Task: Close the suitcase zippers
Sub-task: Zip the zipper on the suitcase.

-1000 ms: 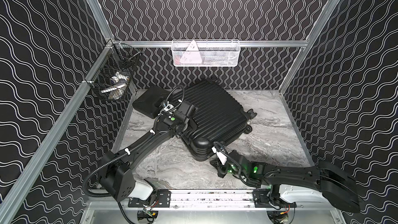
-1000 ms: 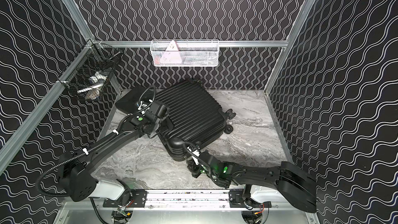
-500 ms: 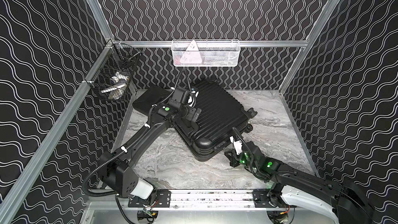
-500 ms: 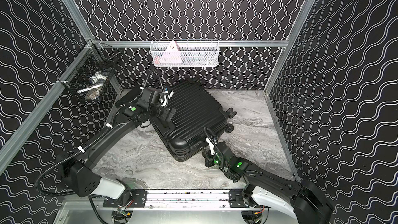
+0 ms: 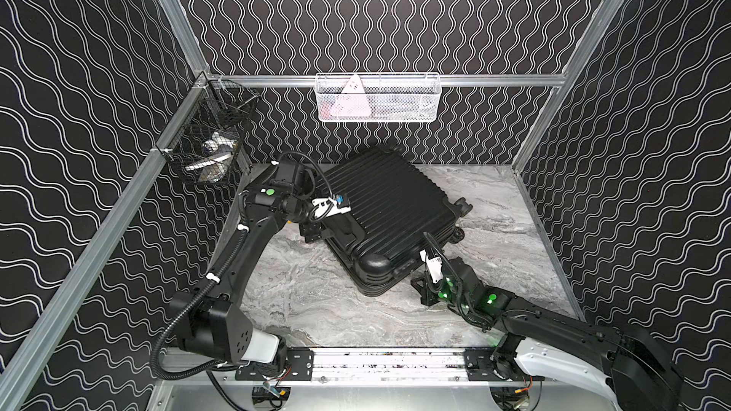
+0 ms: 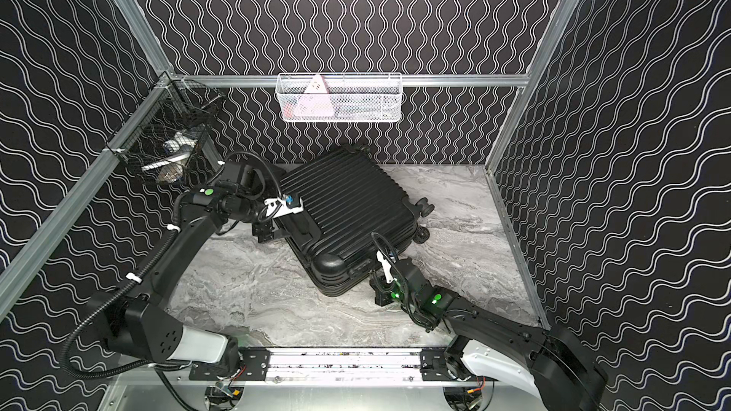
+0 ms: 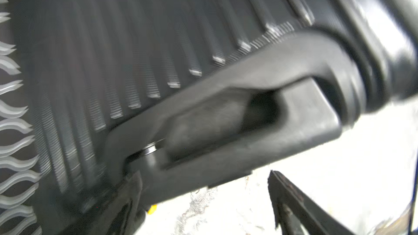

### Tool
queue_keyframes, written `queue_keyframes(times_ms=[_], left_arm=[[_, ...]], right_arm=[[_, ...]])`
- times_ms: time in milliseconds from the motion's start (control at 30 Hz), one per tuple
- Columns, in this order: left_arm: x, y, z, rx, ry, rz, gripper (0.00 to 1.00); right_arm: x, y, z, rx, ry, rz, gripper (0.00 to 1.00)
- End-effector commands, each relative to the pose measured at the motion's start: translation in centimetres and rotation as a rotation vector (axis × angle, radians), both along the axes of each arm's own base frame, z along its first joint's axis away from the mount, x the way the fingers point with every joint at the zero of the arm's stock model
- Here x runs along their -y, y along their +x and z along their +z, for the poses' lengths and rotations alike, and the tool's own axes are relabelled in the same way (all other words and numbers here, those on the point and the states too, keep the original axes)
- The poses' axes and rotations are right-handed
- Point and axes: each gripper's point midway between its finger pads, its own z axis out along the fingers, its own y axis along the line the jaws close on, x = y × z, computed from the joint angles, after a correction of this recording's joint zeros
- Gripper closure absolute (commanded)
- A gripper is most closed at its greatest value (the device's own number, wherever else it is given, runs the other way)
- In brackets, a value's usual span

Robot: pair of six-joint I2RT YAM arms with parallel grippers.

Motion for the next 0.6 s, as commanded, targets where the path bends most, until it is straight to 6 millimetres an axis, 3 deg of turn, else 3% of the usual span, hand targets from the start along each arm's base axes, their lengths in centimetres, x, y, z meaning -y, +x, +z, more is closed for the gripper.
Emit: queue_keyframes(times_ms=[0,233,400,567], left_arm=[[0.4,-0.2,-0.9,0.122,0.054,-0.175,0.08],[1.7,0.2,-2.3,0.278,0.168,-0.289,0.11],[3.1,-0.9,-4.3,0.204,0.236,-0.387,0.18],[4.2,-2.9,-4.6,0.124,0.273,-0.46,0.29]], right_arm=[[0.9,-0.5,-1.0,-0.046,-0.042,-0.012,1.0],[1.1,-0.7,-1.3,-0.053,-0.044,-0.008,1.0],[1.0,-0.7,-1.1,-0.056,-0.037,-0.005,1.0],[1.2,-0.8,-0.7,-0.049,-0.034,-0.011,1.0]])
